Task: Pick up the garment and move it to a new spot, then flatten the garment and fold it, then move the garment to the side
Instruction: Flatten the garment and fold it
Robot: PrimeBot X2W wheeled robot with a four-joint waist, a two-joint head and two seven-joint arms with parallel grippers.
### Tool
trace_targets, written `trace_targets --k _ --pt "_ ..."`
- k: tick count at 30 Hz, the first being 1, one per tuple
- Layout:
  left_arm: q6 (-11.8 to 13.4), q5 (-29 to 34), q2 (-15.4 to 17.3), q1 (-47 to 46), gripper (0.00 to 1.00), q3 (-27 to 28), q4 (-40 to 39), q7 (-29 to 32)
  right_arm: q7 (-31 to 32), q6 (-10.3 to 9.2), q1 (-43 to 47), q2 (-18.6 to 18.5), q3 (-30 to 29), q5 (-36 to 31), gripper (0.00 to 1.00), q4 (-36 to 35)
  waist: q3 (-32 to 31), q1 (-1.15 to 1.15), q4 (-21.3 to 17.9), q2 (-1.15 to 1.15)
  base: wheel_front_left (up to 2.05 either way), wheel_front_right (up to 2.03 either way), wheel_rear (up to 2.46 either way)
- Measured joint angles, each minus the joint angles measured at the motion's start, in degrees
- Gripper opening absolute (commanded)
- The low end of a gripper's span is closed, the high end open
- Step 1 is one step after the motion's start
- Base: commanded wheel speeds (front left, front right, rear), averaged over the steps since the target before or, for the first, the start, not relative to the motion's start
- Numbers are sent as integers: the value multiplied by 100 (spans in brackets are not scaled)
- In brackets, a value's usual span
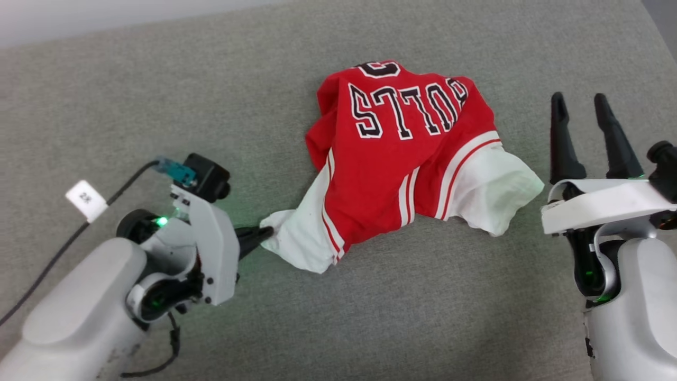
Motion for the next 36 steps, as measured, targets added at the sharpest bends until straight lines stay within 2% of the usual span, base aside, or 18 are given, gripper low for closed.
trace_targets --k 9,19,23,29,36 --pt "49 -250 467 102 0 348 88 -255 92 0 170 1 -163 -296 100 -360 -279 0 287 0 0 0 0" --pt "407 -346 1456 794 0 875 59 -644 374 0 454 2 -305 -480 100 -579 -803 0 682 0 0 0 0" --pt "499 -487 1691 1085 0 1027 160 -734 475 0 567 1 -323 -500 100 -626 -974 0 821 0 0 0 0" --pt "531 -614 1745 1445 0 1070 371 -895 597 0 674 2 -307 -498 100 -686 -1157 0 979 0 0 0 0" --pt "410 -614 1412 1519 0 943 820 -1092 668 0 684 1 -287 -477 100 -704 -1218 0 1042 0 0 0 0"
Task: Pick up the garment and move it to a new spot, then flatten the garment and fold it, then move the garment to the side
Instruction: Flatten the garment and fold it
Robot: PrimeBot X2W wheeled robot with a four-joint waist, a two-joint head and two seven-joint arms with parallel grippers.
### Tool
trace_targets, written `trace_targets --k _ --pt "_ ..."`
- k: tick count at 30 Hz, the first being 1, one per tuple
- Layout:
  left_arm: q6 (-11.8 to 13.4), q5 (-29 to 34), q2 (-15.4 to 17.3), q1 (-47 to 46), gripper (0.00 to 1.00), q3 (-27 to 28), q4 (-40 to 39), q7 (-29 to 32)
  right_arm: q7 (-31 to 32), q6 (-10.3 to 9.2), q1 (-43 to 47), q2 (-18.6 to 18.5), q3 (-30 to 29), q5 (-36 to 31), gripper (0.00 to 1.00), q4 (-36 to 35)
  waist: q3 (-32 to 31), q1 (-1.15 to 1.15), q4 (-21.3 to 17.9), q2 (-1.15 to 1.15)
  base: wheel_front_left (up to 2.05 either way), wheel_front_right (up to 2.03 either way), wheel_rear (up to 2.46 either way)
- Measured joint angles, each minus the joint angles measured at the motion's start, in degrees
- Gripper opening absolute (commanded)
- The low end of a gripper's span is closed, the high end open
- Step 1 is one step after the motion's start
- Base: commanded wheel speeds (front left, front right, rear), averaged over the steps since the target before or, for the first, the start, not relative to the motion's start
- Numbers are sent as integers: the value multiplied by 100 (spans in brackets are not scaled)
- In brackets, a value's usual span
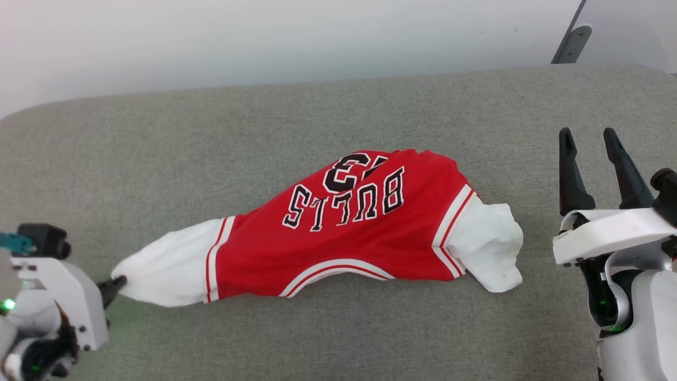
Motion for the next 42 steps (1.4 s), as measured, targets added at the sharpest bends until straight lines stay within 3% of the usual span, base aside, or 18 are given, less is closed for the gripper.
trace_targets --k 3,4,7,8,9,30,42 --pt "-60 7 -171 -21 8 -75 232 -38 9 0 0 0 9 19 100 -13 18 0 -6 0 0 0 0" --pt "-66 9 -221 -41 17 -89 322 -52 11 0 0 1 11 34 100 -20 27 0 -12 0 0 0 0" --pt "-120 38 -354 -137 64 -141 550 -83 25 0 1 0 25 54 100 -52 62 0 -37 0 0 0 0" --pt "-131 38 -391 -164 87 -156 605 -89 26 0 1 0 31 57 100 -64 74 0 -47 0 0 0 0" --pt "-152 40 -413 -184 100 -179 684 -77 33 0 1 0 33 59 100 -71 87 0 -57 0 0 0 0" --pt "-249 60 -322 -829 100 -278 980 420 19 0 92 1 -147 176 100 -532 560 0 -313 0 0 0 0" --pt "-187 -483 -487 -949 100 -221 964 1102 212 0 285 -1 -347 155 100 -766 660 0 -333 0 0 0 0"
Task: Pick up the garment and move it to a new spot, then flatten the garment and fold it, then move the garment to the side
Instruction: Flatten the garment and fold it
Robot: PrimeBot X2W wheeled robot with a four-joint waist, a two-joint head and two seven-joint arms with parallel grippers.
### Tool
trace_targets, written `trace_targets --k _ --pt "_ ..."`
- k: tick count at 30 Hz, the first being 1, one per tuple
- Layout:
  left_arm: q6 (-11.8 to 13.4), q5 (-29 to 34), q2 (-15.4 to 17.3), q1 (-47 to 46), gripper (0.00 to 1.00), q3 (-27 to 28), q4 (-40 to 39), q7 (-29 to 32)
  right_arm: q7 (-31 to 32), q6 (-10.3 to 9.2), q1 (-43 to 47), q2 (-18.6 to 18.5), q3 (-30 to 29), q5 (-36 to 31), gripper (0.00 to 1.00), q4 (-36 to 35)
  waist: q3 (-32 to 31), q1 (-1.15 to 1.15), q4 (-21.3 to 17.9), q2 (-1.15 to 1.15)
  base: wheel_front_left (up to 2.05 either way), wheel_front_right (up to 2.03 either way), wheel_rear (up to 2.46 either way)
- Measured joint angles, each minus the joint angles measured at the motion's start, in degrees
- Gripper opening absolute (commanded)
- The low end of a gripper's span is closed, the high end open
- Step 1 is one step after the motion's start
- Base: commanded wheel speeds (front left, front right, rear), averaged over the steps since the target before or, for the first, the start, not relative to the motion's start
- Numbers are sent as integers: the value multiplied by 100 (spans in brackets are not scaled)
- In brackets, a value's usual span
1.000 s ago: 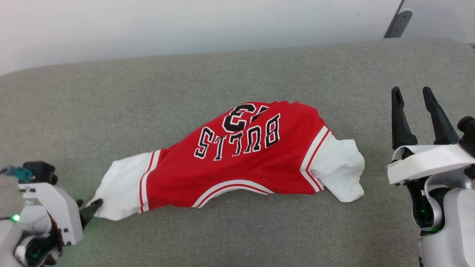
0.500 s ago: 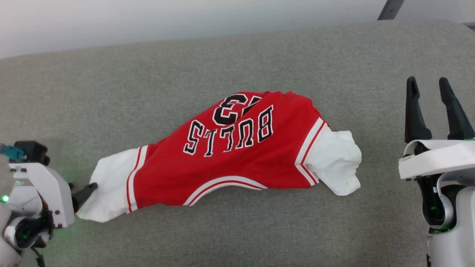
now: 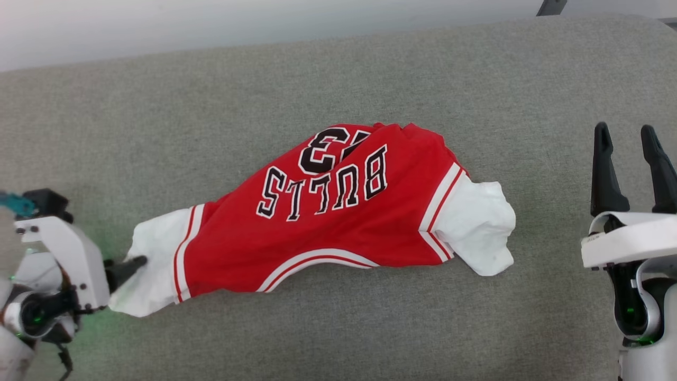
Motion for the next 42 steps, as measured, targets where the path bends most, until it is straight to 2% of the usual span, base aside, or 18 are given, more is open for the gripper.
trace_targets --k 6,7,8,9,10,22,34,35,36,37,42 --pt "208 -1 -36 32 100 -160 -464 322 101 0 52 0 -12 -5 100 -32 -35 0 74 0 0 0 0" --pt "238 37 -40 39 97 -177 -503 319 142 0 57 -1 -2 2 100 -34 -36 0 86 0 0 0 0" --pt "269 57 -36 47 40 -198 -539 319 164 0 60 0 23 14 100 -33 -35 0 95 0 0 0 0" --pt "269 113 -24 57 6 -225 -571 316 231 0 60 -1 52 42 100 -26 -34 0 102 0 0 0 0" --pt "272 141 -22 70 0 -232 -581 289 301 0 61 1 87 51 100 -15 -33 0 107 0 0 0 0" --pt "165 218 -67 104 0 -215 -662 -57 2050 0 260 2 744 339 100 49 67 0 181 0 0 0 0" --pt "67 298 -203 -34 0 -270 -651 -164 2973 0 245 0 931 230 100 270 172 0 350 0 0 0 0" --pt "66 298 -212 -42 0 -274 -648 -172 2997 0 246 2 936 230 79 275 173 0 360 0 0 0 0" --pt "66 298 -220 -44 0 -274 -636 -187 3012 0 245 1 944 226 44 275 175 0 369 0 0 0 0" --pt "64 298 -224 -50 0 -275 -634 -188 3012 0 245 1 949 202 0 272 177 0 376 0 0 0 0" --pt "25 330 -219 -67 0 -297 -658 -213 3122 0 245 2 956 156 0 207 174 0 401 0 0 0 0"
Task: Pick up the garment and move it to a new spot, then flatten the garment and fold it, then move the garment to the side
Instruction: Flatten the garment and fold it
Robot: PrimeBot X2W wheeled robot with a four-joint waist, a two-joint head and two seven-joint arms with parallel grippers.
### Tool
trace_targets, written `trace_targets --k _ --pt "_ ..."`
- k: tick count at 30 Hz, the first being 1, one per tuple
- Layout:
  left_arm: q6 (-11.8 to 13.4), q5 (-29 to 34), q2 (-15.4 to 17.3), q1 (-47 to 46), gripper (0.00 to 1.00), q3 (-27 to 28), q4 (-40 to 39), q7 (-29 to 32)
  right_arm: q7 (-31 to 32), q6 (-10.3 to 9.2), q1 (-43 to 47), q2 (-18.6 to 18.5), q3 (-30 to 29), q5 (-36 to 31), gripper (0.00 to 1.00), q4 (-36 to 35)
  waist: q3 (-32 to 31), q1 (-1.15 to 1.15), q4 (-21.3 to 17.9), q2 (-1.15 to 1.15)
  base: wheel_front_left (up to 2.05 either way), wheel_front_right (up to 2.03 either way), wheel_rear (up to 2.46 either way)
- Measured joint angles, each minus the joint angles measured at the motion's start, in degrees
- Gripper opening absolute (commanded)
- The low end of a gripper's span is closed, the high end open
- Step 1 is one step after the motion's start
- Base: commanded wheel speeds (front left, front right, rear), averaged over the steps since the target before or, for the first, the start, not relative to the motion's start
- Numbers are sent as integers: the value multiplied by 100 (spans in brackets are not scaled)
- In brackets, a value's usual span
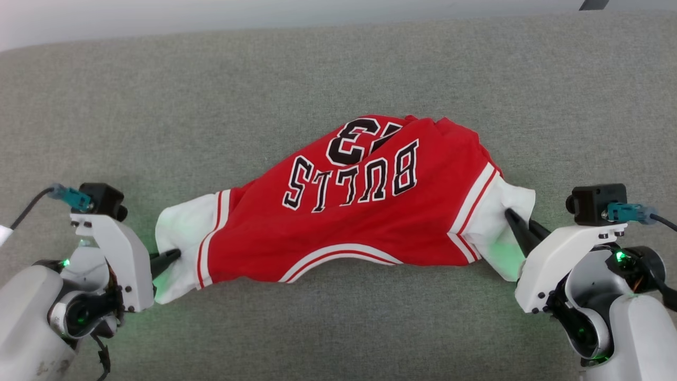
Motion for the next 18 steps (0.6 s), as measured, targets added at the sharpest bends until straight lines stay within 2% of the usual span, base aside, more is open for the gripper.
trace_targets --k 4,10,16,18 --pt "0 11 41 -14 0 -5 -76 3 69 0 -2 0 -30 3 0 -149 -37 0 -9 0 0 0 0" --pt "119 5 238 -100 0 54 -468 183 338 0 -189 0 -175 475 0 -439 -189 0 -36 0 0 0 0" --pt "276 4 475 -424 0 214 -934 354 559 0 -689 -1 -297 615 0 -535 -365 0 -46 0 0 0 0" --pt "320 12 535 -585 0 266 -1093 439 658 0 -942 -1 -298 850 0 -470 -448 0 -47 0 0 0 0"
